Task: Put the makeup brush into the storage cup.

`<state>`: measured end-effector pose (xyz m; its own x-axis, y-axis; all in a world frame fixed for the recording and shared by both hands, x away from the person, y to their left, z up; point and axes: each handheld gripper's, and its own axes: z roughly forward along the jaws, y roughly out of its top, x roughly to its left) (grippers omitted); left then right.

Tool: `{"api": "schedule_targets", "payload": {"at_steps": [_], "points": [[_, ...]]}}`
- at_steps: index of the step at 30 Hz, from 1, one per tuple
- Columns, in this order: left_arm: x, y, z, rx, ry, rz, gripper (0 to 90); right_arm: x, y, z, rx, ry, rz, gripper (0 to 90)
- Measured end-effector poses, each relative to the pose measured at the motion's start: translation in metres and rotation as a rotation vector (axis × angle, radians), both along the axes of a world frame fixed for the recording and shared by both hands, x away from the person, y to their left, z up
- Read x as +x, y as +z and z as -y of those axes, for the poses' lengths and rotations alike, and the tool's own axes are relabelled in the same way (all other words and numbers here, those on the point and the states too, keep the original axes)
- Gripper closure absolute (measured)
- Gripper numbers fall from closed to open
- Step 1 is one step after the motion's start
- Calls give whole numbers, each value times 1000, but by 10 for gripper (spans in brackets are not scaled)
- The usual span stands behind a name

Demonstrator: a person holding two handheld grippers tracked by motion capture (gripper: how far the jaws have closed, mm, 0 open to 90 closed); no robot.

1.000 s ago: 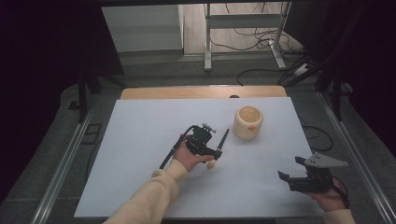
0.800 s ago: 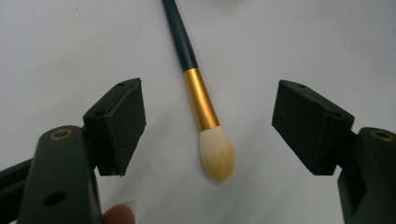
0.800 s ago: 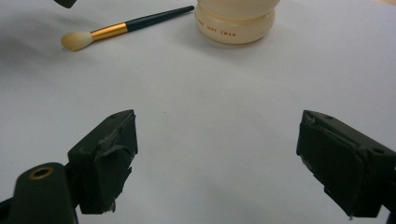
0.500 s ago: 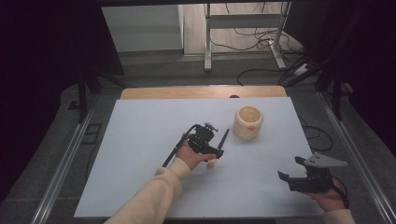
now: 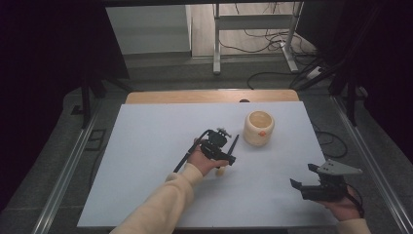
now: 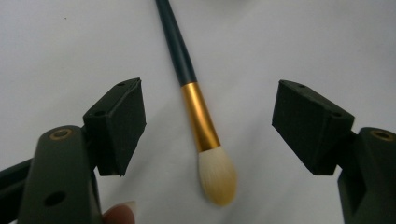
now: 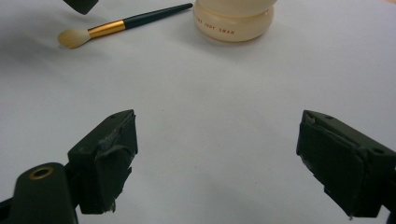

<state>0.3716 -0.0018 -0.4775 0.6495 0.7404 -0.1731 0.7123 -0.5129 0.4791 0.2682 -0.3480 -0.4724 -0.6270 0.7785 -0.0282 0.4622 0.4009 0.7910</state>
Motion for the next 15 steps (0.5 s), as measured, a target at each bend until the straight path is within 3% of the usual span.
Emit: {"api": "schedule_targets", "payload": {"at_steps": [15], "points": [[15, -13, 5, 24, 34, -39, 266, 1, -1, 0, -5, 2, -4, 132]]}}
